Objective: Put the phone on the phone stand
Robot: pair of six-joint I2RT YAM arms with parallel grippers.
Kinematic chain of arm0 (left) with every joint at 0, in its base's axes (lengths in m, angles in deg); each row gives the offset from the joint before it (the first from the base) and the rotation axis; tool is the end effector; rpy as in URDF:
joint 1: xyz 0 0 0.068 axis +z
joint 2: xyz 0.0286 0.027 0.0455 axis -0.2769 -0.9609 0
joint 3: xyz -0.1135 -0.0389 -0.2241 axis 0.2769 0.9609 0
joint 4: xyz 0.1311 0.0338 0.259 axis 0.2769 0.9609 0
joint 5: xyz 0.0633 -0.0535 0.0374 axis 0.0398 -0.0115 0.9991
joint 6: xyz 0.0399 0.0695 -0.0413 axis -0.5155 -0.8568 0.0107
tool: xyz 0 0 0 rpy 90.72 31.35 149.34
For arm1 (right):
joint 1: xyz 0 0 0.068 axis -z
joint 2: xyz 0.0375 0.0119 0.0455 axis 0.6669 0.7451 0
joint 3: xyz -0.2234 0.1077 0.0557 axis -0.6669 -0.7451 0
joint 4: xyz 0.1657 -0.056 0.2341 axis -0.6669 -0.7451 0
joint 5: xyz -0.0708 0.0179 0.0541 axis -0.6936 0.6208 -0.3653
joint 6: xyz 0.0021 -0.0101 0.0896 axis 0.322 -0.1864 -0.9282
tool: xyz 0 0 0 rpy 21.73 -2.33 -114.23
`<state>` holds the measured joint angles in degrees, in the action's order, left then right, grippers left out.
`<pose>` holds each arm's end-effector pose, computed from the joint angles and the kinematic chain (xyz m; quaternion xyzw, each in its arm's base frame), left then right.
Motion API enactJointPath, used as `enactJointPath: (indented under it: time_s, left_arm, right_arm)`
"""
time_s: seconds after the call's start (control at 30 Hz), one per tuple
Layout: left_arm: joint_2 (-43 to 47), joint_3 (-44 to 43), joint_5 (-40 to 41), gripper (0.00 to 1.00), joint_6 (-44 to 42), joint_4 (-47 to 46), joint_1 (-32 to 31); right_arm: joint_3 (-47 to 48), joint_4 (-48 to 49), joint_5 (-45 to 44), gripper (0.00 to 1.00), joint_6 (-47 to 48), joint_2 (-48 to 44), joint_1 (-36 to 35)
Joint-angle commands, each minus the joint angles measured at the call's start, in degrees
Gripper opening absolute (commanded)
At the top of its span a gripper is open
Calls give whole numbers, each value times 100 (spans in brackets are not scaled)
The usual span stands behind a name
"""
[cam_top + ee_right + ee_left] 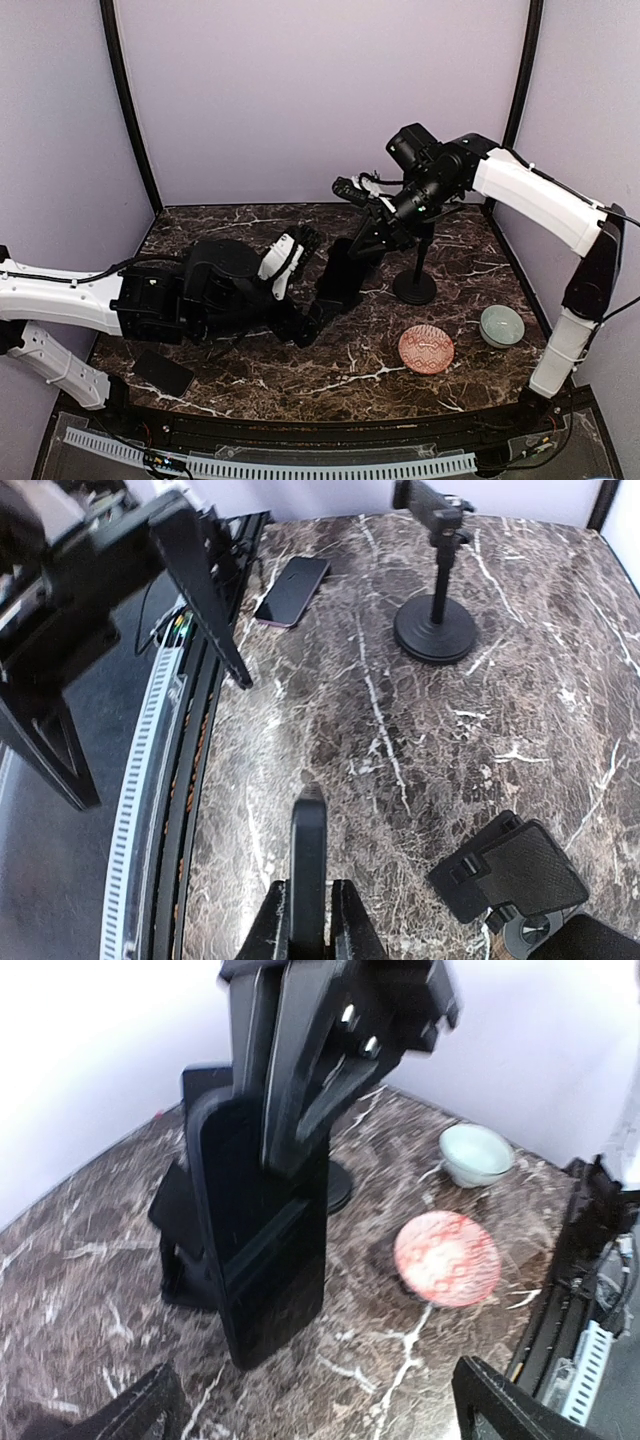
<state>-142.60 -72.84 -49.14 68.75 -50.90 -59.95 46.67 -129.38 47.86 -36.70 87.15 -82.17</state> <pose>0.1263 -0.3621 0.2784 0.3165 0.7502 -0.2513 0.5234 0.2746 0.3061 0.3151 -0.6320 0.6400 0.3658 0.2392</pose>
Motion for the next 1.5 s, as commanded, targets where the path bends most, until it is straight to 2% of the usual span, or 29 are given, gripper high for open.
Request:
enactJointPath:
  time_s: [0.0,0.2,0.3,0.4,0.83,1.0,1.07,1.13,1.23,1.3,1.37,1.47]
  left_arm:
    - [253,149,-1127,92,-681,-301,67]
    - [206,-83,-2253,82,-747,-421,380]
    - [160,-133,-2441,74,-713,-507,512]
    - [173,-66,-2490,70,-644,-612,643]
    - [-58,-79,-3572,25,-564,-909,969]
    - [-119,-107,-3612,0,-591,-942,1008]
    - [-69,-31,-3616,0,-574,-1115,1032]
    - [-34,17,-3674,0,-573,-1220,1058]
    - [-16,15,-3709,0,-604,-1276,1080]
    - [-17,-1,-3729,0,-631,-1277,1086]
    - [-22,-15,-3740,0,-655,-1294,1097]
    - [-56,-73,-3783,0,-685,-1271,1144]
  right_arm:
    - [327,-569,5,0,685,-206,-258]
    - [662,-1035,5,0,878,-149,-694]
    - [765,-1164,36,0,935,-142,-848]
    - [770,-1218,-14,0,966,-143,-941]
    - [734,-1251,-48,0,1018,-100,-1090]
    - [687,-1220,-63,0,972,-140,-1084]
    - [632,-1193,-89,1,976,-194,-1082]
    - [551,-1151,-118,10,959,-268,-1082]
    - [398,-1025,-150,36,849,-424,-991]
    - [324,-965,-61,47,793,-552,-793]
    - [334,-942,93,55,691,-668,-490]
    - [234,-935,438,60,628,-854,52]
